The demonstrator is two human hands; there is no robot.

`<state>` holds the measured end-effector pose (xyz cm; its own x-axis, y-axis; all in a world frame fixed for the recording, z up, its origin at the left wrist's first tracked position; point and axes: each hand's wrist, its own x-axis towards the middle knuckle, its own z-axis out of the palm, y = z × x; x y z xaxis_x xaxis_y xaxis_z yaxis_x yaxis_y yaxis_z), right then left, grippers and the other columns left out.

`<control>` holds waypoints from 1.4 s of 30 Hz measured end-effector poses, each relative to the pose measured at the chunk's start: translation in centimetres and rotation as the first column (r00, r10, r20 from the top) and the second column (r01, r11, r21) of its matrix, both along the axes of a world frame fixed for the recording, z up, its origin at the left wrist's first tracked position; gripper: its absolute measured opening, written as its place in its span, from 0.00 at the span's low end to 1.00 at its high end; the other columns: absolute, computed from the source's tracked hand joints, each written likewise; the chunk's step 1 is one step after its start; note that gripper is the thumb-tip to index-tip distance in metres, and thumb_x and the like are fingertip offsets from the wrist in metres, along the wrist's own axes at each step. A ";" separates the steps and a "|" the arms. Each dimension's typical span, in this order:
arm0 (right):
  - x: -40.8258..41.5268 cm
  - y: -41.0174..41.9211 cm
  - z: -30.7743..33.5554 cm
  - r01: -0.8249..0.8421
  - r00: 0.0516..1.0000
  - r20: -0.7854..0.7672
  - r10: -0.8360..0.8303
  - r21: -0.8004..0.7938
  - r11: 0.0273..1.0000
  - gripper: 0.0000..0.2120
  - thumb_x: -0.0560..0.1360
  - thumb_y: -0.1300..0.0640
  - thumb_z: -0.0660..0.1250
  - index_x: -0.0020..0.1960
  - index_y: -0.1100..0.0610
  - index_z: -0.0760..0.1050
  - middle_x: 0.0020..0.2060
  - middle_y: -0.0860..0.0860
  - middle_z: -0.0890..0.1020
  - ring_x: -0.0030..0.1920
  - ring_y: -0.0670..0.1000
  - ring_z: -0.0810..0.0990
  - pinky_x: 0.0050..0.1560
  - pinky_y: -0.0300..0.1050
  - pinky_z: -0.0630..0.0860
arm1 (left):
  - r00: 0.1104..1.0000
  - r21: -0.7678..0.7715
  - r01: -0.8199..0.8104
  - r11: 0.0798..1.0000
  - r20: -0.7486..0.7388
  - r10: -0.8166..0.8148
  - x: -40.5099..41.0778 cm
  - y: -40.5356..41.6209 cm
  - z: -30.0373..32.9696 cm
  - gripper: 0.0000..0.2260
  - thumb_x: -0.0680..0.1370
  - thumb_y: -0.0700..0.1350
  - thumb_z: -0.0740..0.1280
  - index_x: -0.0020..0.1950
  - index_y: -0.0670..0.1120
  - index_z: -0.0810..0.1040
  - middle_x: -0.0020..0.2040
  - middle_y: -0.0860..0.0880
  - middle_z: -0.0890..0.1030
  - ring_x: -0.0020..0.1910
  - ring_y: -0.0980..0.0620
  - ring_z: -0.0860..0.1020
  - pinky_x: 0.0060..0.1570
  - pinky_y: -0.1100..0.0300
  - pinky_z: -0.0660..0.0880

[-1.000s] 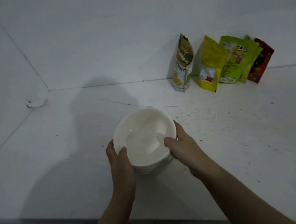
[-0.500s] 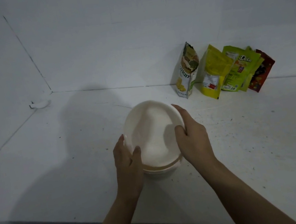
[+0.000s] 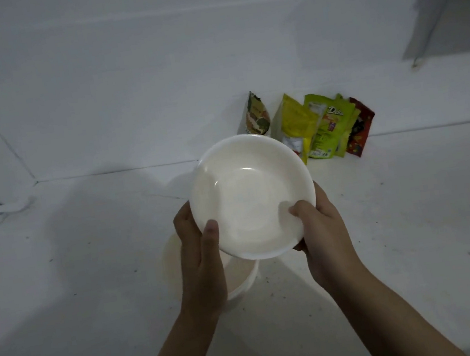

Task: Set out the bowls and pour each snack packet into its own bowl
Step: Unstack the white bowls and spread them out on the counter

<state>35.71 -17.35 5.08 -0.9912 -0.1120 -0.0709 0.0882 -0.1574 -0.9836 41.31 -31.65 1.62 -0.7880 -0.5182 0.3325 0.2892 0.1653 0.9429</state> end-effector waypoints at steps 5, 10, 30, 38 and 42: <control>-0.4 3.8 0.7 -0.027 1.000 0.011 0.027 -0.004 1.000 0.22 0.77 0.63 0.57 0.61 0.38 0.73 0.52 0.45 0.79 0.47 0.53 0.77 0.38 0.49 0.75 | 0.974 0.526 0.225 0.820 -0.149 -0.171 -2.4 3.8 0.7 0.26 0.70 0.54 0.64 0.68 0.54 0.64 0.58 0.53 0.78 0.54 0.54 0.80 0.43 0.52 0.81; -2.0 8.5 1.1 -0.060 0.997 -0.032 0.065 0.130 0.990 0.24 0.79 0.61 0.55 0.70 0.39 0.65 0.55 0.44 0.76 0.50 0.51 0.77 0.38 0.45 0.80 | 0.962 0.687 0.263 0.678 -0.132 -0.239 -5.0 8.1 1.1 0.25 0.70 0.49 0.64 0.68 0.51 0.70 0.59 0.47 0.81 0.58 0.44 0.80 0.45 0.45 0.80; -11.6 24.5 -1.8 0.270 0.899 -0.437 -0.016 0.525 0.808 0.23 0.83 0.55 0.51 0.76 0.40 0.60 0.62 0.49 0.65 0.46 0.41 0.74 0.47 0.33 0.72 | 0.960 0.723 -0.076 0.687 0.238 -0.144 -13.0 21.6 -5.4 0.18 0.80 0.47 0.60 0.70 0.53 0.68 0.63 0.45 0.75 0.60 0.42 0.75 0.45 0.49 0.77; -17.5 30.9 -6.4 0.253 0.950 0.238 -0.204 -0.199 0.947 0.20 0.79 0.68 0.56 0.69 0.57 0.69 0.57 0.55 0.74 0.47 0.54 0.76 0.35 0.42 0.82 | 0.949 0.706 -0.188 0.682 0.310 -0.059 -13.9 23.8 -7.8 0.18 0.80 0.50 0.60 0.71 0.52 0.68 0.65 0.45 0.75 0.59 0.43 0.75 0.43 0.51 0.76; -18.6 32.3 -10.2 0.451 0.861 0.351 -0.369 -0.190 0.872 0.29 0.76 0.72 0.60 0.76 0.59 0.62 0.65 0.61 0.70 0.52 0.62 0.77 0.43 0.51 0.82 | 0.947 0.690 -0.214 0.691 0.320 -0.026 -13.9 24.3 -8.3 0.19 0.80 0.51 0.60 0.72 0.52 0.67 0.65 0.46 0.75 0.57 0.44 0.75 0.44 0.50 0.76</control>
